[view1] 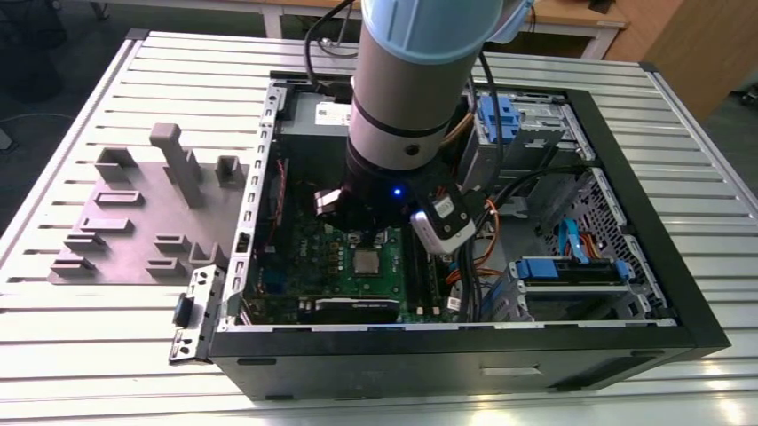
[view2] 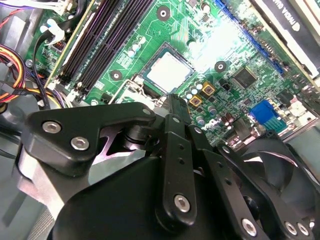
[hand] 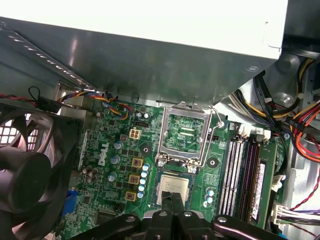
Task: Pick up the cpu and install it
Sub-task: 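Close the cpu cover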
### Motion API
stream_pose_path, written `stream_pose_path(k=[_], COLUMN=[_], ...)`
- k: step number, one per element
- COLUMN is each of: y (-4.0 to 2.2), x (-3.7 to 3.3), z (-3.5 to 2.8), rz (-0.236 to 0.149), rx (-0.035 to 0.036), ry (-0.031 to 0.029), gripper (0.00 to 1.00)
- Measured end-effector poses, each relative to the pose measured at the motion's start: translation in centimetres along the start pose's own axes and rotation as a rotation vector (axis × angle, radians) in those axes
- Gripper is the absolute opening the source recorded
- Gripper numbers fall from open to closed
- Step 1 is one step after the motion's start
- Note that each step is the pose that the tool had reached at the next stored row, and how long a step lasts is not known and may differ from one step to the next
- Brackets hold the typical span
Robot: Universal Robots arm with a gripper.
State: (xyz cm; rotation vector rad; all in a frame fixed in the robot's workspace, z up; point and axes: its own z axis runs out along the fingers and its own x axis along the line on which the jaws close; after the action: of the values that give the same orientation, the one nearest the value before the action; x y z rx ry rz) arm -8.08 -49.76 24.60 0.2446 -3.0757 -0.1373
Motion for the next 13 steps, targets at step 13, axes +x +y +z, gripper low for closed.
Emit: stream_pose_path(k=[13], y=[-0.04], x=[-0.93], z=[0.02], rz=[-0.129], rx=[0.0057], ry=[0.012], gripper=[0.11])
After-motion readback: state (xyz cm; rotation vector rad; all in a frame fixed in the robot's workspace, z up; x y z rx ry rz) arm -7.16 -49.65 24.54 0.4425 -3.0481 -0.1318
